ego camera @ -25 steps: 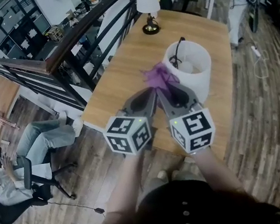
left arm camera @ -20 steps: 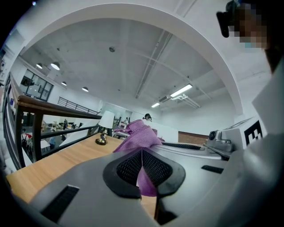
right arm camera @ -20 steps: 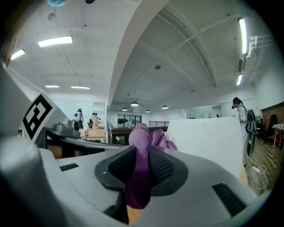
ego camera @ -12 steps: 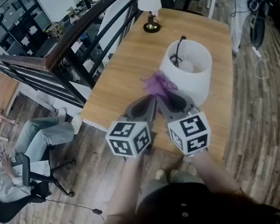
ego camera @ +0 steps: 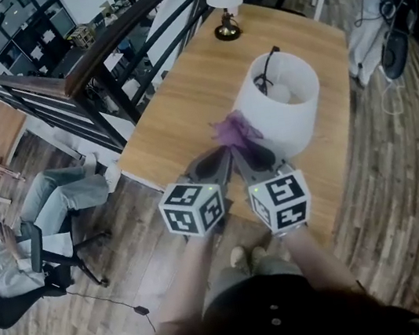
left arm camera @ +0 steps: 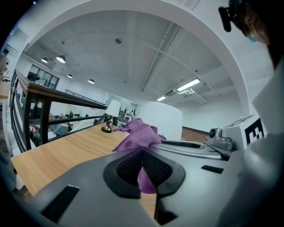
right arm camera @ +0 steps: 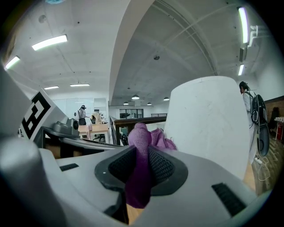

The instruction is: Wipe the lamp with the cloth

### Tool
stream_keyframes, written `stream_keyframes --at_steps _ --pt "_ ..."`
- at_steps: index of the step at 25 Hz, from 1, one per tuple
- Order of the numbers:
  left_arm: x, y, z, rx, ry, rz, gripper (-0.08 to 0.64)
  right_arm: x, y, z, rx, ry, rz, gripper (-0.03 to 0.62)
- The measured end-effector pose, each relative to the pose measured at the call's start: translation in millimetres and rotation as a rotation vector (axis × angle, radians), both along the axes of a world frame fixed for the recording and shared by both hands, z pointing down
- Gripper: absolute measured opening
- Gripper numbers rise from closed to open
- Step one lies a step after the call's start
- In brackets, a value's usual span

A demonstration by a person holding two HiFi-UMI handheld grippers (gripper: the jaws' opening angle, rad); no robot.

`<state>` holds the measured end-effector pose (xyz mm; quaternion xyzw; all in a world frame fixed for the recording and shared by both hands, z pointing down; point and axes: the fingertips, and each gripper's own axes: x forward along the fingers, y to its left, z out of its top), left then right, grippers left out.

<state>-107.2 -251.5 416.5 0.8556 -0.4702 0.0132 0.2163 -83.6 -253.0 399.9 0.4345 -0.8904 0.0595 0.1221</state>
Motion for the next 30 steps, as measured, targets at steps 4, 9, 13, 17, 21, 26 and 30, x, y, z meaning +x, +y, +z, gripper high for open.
stream_keyframes --at_steps 4,9,13,17,21,26,30 --pt "0.0 3.8 10.4 -0.022 -0.002 -0.007 0.011 0.1 2.9 12.0 -0.032 -0.003 -0.007 0.086" --pt "-0.1 8.8 20.6 -0.043 -0.004 -0.016 0.011 0.7 6.8 24.8 -0.066 -0.005 -0.013 0.086" --pt "0.6 11.3 22.7 -0.054 -0.002 -0.03 0.009 1.7 8.8 28.8 -0.085 -0.005 -0.015 0.086" --pt "1.1 14.4 20.9 -0.052 0.0 -0.042 0.009 2.5 12.2 27.3 -0.086 -0.01 -0.024 0.086" --pt "2.8 18.6 10.2 -0.026 0.001 -0.037 0.009 4.1 16.9 16.3 -0.065 -0.021 -0.033 0.086" --pt "9.2 21.1 -11.3 0.026 0.011 -0.019 0.009 9.4 21.8 -10.3 -0.01 -0.047 -0.043 0.086" --pt "16.8 23.8 -32.6 0.075 0.015 -0.005 0.009 17.0 27.2 -35.3 0.049 -0.058 -0.041 0.086"
